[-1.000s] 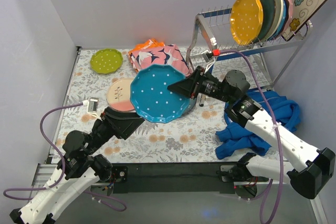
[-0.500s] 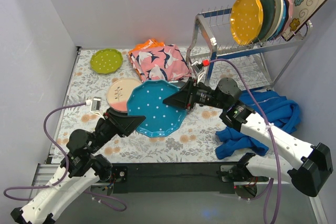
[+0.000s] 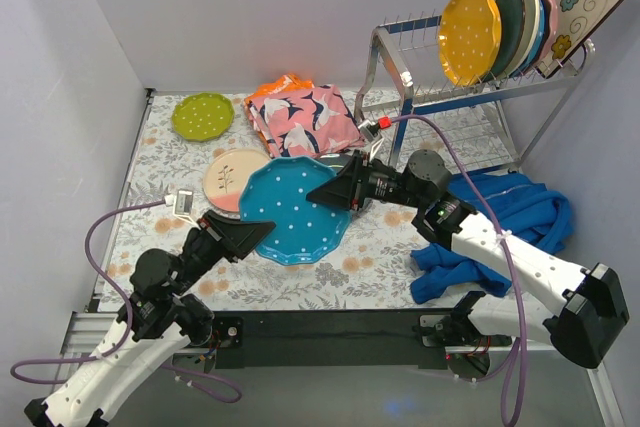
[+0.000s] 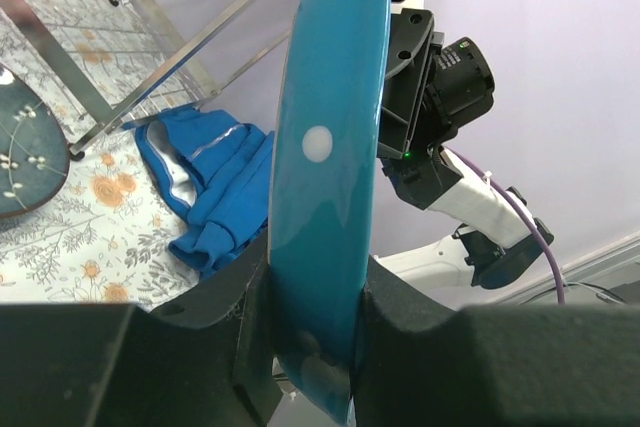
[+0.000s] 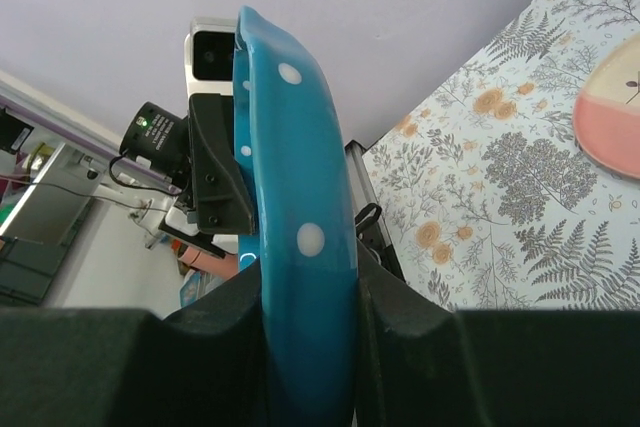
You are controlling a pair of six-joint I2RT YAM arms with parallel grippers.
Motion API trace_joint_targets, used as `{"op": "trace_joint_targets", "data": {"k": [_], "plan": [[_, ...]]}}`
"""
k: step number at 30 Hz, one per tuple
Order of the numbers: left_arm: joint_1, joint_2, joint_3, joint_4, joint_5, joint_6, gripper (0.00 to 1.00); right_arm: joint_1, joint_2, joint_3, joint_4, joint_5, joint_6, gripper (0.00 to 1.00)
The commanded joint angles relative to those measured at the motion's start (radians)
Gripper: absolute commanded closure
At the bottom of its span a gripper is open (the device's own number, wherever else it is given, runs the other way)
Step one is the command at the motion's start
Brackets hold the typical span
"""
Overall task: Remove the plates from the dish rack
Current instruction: Place the plate at the corner of the board.
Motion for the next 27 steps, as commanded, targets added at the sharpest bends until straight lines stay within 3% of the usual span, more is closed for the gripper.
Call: {"op": "trace_joint_targets", "data": {"k": [1, 3, 8, 11, 15, 20, 24, 27], "plan": [[-0.013, -0.030, 0.033, 0.075, 0.116, -0.136, 1.00, -0.009, -0.015, -0.024, 0.084, 0.081, -0.050, 0.61], [-0.013, -0.035, 0.040, 0.045, 0.093, -0.164, 1.00, -0.029, -0.019, -0.029, 0.071, 0.077, -0.044, 0.54], [-0.013, 0.011, 0.085, -0.086, -0.026, -0.179, 1.00, -0.051, -0.041, -0.057, 0.058, 0.104, -0.052, 0.54], [-0.013, 0.047, 0.077, -0.077, -0.048, -0.190, 1.00, -0.055, -0.044, -0.057, 0.038, 0.127, -0.066, 0.51], [-0.012, 0.073, 0.059, -0.050, -0.086, -0.215, 1.00, -0.078, -0.041, -0.047, -0.009, 0.169, -0.077, 0.31], [-0.013, 0.164, 0.066, -0.015, -0.096, -0.199, 1.00, -0.130, -0.046, -0.028, -0.060, 0.228, -0.092, 0.22], [-0.013, 0.254, 0.074, 0.021, -0.071, -0.204, 1.00, -0.152, -0.075, 0.003, -0.112, 0.288, -0.118, 0.02], [-0.012, 0.294, 0.098, 0.032, -0.111, -0.184, 1.00, -0.154, -0.114, 0.006, -0.140, 0.337, -0.138, 0.02]]}}
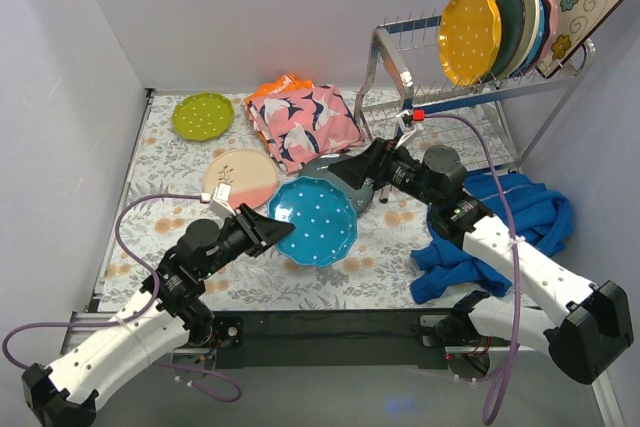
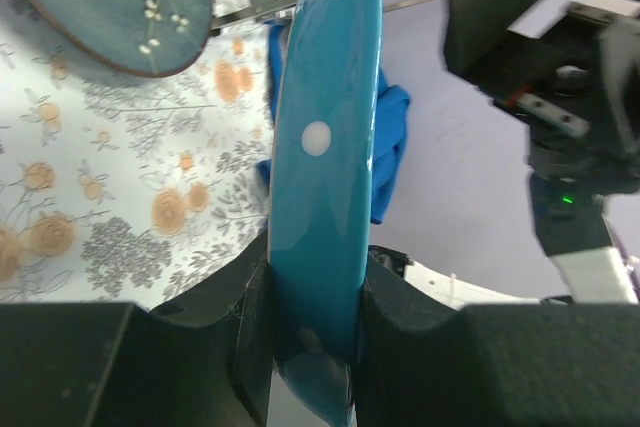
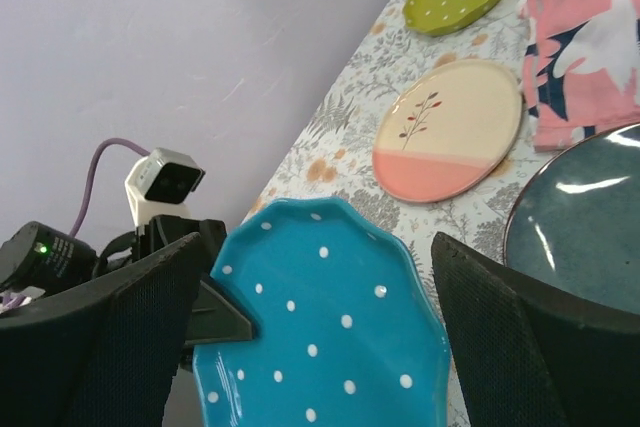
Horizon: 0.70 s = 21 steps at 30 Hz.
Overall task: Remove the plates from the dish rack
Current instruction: Place the plate at the corner of the board.
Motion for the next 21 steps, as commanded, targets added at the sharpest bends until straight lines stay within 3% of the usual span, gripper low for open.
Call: {"op": "trace_joint_targets", "data": {"k": [1, 8, 14, 17, 20, 21], "plan": [[0.001, 0.015, 0.098, 0.175, -0.054, -0.009, 1.00, -0.003, -0.091, 0.053, -0.029, 0.090, -0.051, 0.02], [0.001, 0.034, 0.166, 0.092, -0.241, 0.046, 1.00, 0.001, -0.207, -0.053, -0.052, -0.008, -0.064, 0.02], [0.018, 0.147, 0.201, 0.101, -0.313, 0.089, 1.00, 0.001, -0.333, -0.165, -0.074, -0.073, -0.099, 0.02], [0.099, 0.230, 0.252, 0.132, -0.255, 0.102, 1.00, 0.003, -0.395, -0.225, -0.079, -0.081, -0.114, 0.02], [0.300, 0.332, 0.288, 0.216, -0.009, 0.079, 1.00, 0.004, -0.448, -0.285, -0.079, -0.072, -0.152, 0.02], [0.412, 0.365, 0.296, 0.241, 0.047, 0.070, 1.00, 0.003, -0.462, -0.314, -0.079, -0.064, -0.157, 0.02]]}}
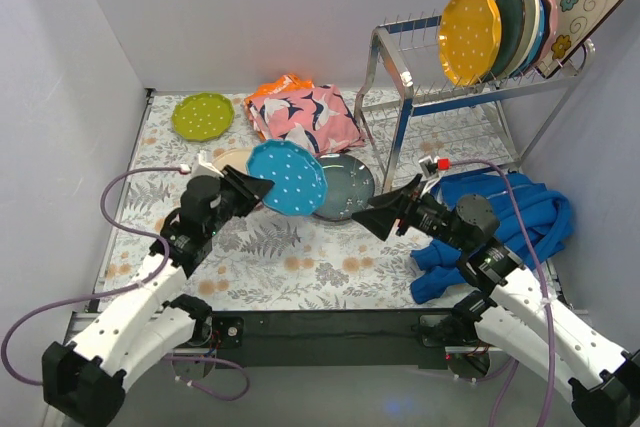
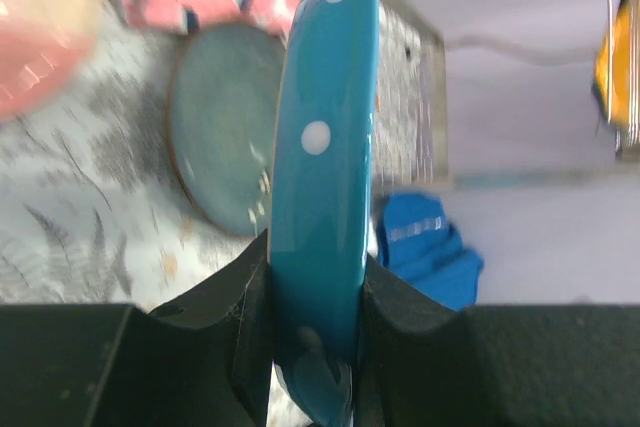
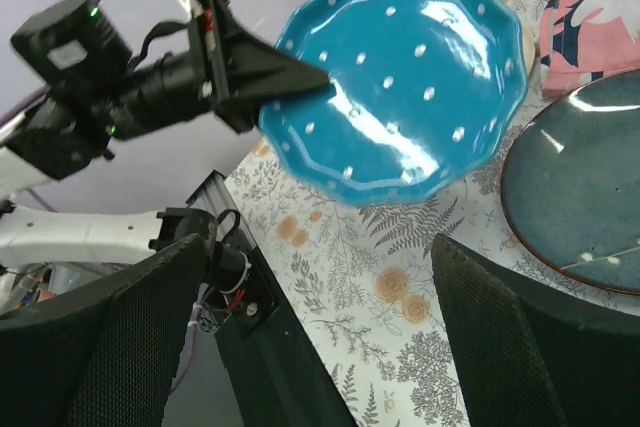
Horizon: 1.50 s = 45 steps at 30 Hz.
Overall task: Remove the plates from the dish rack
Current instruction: Place the plate at the corner of the board.
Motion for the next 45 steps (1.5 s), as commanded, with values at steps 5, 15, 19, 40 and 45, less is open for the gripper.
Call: {"op": "trace_joint_targets", "data": {"k": [5, 15, 19, 40, 45], "plan": [[0.526, 0.281, 0.193, 0.434, 0.502, -0.060, 1.00, 0.005, -0.082, -0.110, 0.023, 0.052, -0.081, 0.02], [0.810, 0.744, 0.386, 0.739, 0.676, -0.132, 1.00, 0.012, -0.107, -0.189, 0.093, 0.072, -0.052, 0.03], [0.851, 0.936, 0.420, 0.945, 0.692, -0.166, 1.00, 0.014, -0.128, -0.193, 0.092, 0.107, -0.054, 0.03], [0.913, 1.481, 0.944, 0.775, 0.707, -0.016, 1.00, 0.016, -0.125, -0.179, 0.092, 0.124, -0.074, 0.02], [0.913, 1.512, 1.007, 0.732, 0.709, 0.016, 0.92, 0.016, -0.110, -0.180, 0.093, 0.118, -0.069, 0.03]]}}
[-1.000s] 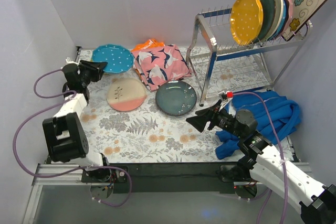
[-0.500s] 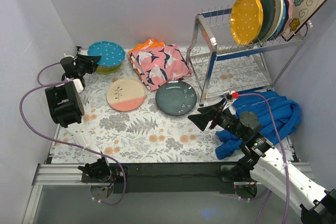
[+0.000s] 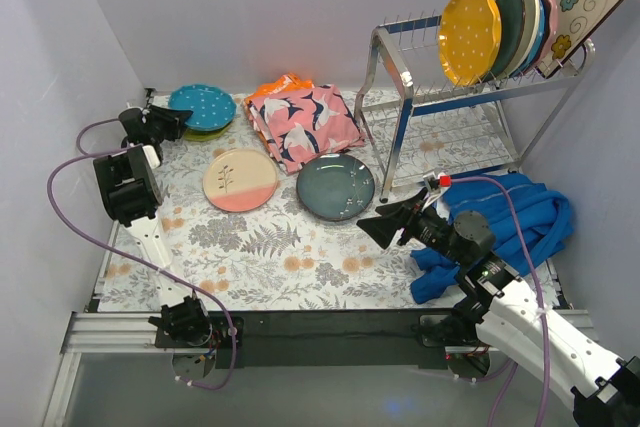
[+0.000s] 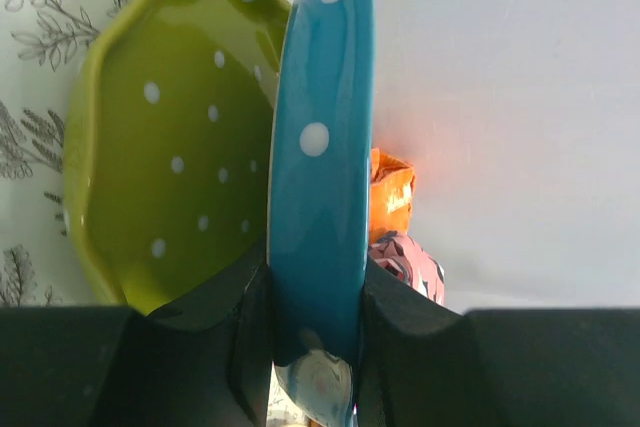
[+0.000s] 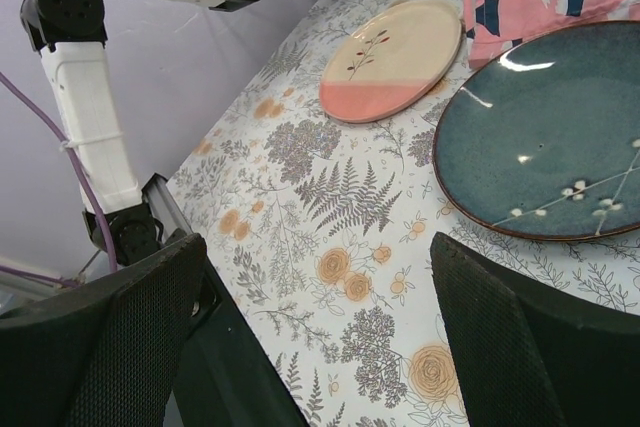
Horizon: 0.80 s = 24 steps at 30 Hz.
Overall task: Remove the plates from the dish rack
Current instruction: Place the plate at the corner of the board.
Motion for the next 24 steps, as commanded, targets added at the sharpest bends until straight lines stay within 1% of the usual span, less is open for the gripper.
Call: {"op": "trace_joint_targets", "data": {"k": [1, 7, 8, 9, 10, 12, 13, 17, 20, 21, 24], "plan": [[0.009, -0.044, 0.118, 0.025, 0.052, 0.041, 0.92, 0.008, 0.012, 0.016, 0.056, 0.000, -0.014, 0.03], [0.009, -0.053, 0.124, -0.073, -0.012, 0.104, 0.86, 0.008, 0.028, 0.021, 0.056, -0.005, -0.017, 0.03], [0.007, -0.053, 0.129, -0.086, -0.022, 0.112, 0.83, 0.008, 0.025, 0.021, 0.056, -0.005, -0.017, 0.03], [0.007, -0.047, 0.130, -0.098, -0.023, 0.112, 0.77, 0.008, 0.022, 0.021, 0.056, -0.008, -0.017, 0.03], [0.007, -0.042, 0.130, -0.104, -0.022, 0.115, 0.74, 0.008, 0.020, 0.022, 0.056, -0.009, -0.017, 0.03], [0.007, -0.037, 0.129, -0.127, -0.028, 0.115, 0.70, 0.006, 0.012, 0.021, 0.056, -0.009, -0.019, 0.03], [0.007, -0.039, 0.129, -0.138, -0.034, 0.116, 0.64, 0.008, 0.011, 0.018, 0.056, -0.003, -0.020, 0.03], [0.009, -0.059, 0.138, -0.222, -0.091, 0.168, 0.60, 0.008, 0.011, 0.021, 0.056, -0.011, -0.019, 0.03], [0.009, -0.056, 0.182, -0.343, -0.153, 0.230, 0.58, 0.008, 0.012, 0.024, 0.056, -0.026, -0.016, 0.03], [0.007, -0.053, 0.225, -0.423, -0.189, 0.247, 0.58, 0.008, 0.014, 0.025, 0.056, -0.025, -0.017, 0.03], [0.007, -0.056, 0.252, -0.472, -0.223, 0.293, 0.58, 0.009, 0.028, 0.027, 0.058, -0.028, -0.016, 0.03]]}}
